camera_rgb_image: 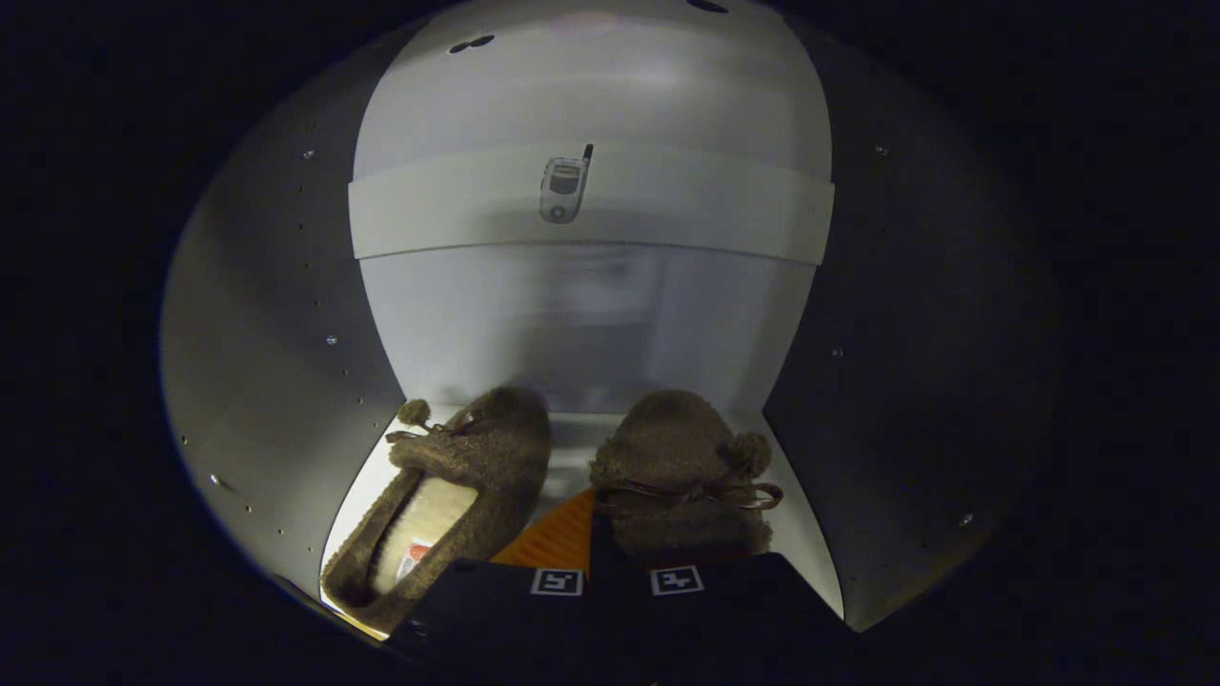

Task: Open the shoe cabinet door, grab the shoes and put them into the shoe cabinet, then close the shoe cabinet door.

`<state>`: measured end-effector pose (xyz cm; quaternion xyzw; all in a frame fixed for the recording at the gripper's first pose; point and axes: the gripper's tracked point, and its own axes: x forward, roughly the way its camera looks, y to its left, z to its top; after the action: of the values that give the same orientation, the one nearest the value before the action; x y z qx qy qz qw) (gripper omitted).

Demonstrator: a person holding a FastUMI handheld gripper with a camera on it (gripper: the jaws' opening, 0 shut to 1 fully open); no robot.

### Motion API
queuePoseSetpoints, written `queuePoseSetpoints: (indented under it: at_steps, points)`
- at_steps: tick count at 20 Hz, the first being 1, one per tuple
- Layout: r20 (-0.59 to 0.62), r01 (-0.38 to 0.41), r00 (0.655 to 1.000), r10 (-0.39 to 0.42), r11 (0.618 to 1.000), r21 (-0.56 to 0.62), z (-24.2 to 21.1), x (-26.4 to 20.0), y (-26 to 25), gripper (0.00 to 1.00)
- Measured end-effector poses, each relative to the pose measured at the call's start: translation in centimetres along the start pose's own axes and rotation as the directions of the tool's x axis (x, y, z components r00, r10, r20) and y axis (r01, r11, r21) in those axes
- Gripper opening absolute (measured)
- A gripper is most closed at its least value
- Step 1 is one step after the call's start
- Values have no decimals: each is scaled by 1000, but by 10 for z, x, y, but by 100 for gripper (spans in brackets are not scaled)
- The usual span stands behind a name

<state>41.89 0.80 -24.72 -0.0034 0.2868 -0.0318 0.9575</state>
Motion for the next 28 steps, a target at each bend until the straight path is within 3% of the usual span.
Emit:
queuePoseSetpoints:
  at_steps: [7, 10, 14, 16, 20, 25, 28]
  points:
    - [-91, 8, 996, 0, 996, 89, -13, 15, 1, 15]
    - [-94, -5, 995, 14, 996, 92, -11, 1, 3, 53]
    - [-75, -33, 996, 40, 996, 87, -9, -30, 7, 90]
    - [-21, -43, 999, 45, 995, 85, -2, -51, 5, 99]
    - [173, -68, 983, 55, 995, 75, 21, -112, 4, 98]
    - [411, -52, 911, 45, 999, 8, 34, -229, 1, 98]
    - [464, -81, 883, 70, 997, 4, 22, -293, 6, 98]
